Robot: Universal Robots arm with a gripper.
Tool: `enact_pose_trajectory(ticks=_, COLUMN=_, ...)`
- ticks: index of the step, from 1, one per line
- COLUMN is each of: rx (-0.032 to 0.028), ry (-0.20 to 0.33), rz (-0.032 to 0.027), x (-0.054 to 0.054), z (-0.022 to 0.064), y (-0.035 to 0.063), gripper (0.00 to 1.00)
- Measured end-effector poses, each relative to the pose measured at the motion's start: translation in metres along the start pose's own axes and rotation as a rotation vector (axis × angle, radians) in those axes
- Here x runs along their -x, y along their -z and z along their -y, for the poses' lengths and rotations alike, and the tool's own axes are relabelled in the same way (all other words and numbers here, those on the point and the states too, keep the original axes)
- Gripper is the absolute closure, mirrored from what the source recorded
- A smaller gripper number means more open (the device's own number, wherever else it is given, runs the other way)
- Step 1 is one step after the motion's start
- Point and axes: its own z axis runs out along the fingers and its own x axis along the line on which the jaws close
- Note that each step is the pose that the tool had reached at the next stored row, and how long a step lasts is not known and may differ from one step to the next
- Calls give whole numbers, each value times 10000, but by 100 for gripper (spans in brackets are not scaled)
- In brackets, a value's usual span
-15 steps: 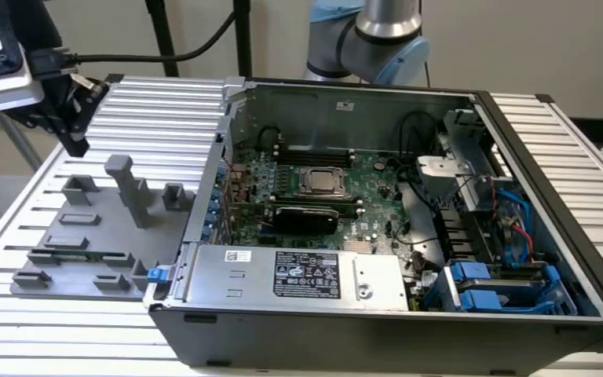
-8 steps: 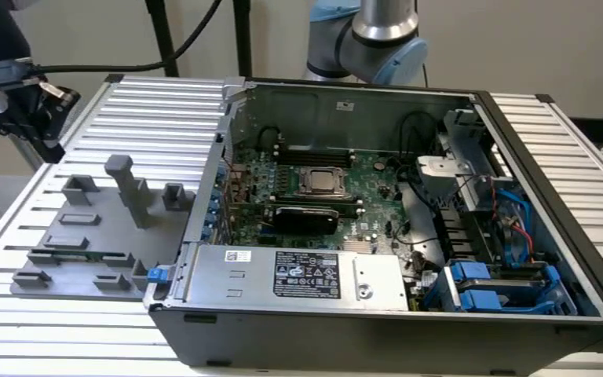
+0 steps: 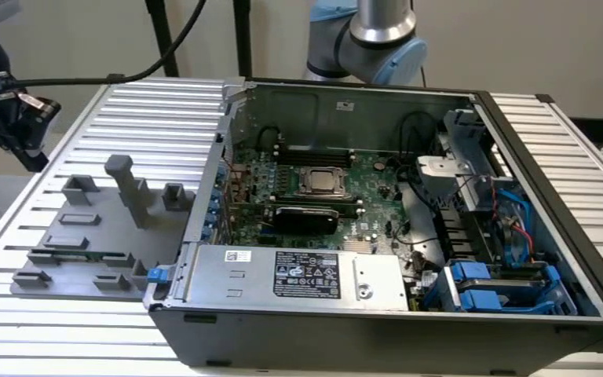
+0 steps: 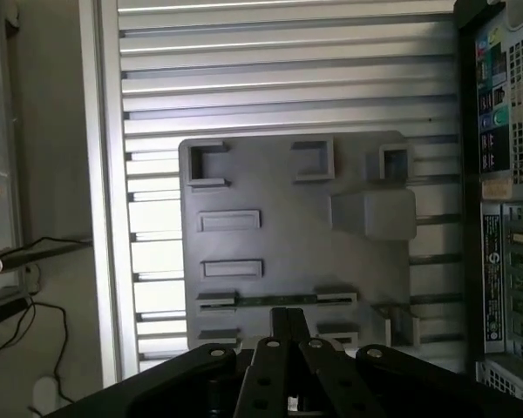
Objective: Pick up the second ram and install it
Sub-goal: 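Reach for the second ram, then pick up the second ram and move it above second insertion slot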
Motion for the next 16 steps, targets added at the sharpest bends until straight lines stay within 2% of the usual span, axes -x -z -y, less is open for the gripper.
enact_pose_trajectory(ticks=4, rx=-15, ry=67, rz=-23, x=0, z=6, y=-27, gripper=100)
enact_pose_trajectory(ticks=16, rx=-14, ry=69, rz=-22, x=0, z=7, y=-29, gripper=100)
